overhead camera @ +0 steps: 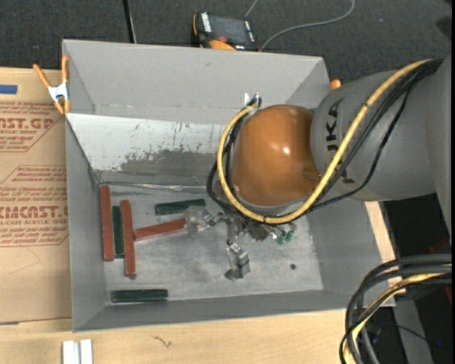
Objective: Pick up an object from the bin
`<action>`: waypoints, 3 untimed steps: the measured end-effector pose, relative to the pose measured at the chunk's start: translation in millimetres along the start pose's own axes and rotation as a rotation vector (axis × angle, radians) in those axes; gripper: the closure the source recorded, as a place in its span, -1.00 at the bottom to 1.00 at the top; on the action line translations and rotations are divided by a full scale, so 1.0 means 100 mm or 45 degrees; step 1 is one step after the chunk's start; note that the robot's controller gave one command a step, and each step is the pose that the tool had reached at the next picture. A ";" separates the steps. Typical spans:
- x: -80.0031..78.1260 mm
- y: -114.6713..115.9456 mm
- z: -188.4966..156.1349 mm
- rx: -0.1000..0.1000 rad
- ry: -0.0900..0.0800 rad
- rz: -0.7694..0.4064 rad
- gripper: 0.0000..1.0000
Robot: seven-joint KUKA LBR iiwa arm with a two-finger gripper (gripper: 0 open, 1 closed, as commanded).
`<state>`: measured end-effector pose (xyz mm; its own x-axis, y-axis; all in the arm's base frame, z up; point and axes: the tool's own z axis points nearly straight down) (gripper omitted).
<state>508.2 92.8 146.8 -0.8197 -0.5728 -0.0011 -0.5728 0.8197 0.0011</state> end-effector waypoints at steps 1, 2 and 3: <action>-0.82 0.05 -0.63 0.005 -0.013 -0.328 -1.00; -1.20 0.38 0.71 -0.003 0.000 -0.603 -1.00; -1.20 0.37 0.69 -0.004 0.001 -0.599 1.00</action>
Offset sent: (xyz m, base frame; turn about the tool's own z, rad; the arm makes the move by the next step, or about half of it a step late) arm 0.0618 0.0475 0.0597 -0.2557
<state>585.6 191.6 78.4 -0.4712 -0.8820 -0.0017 -0.8820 0.4712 0.0036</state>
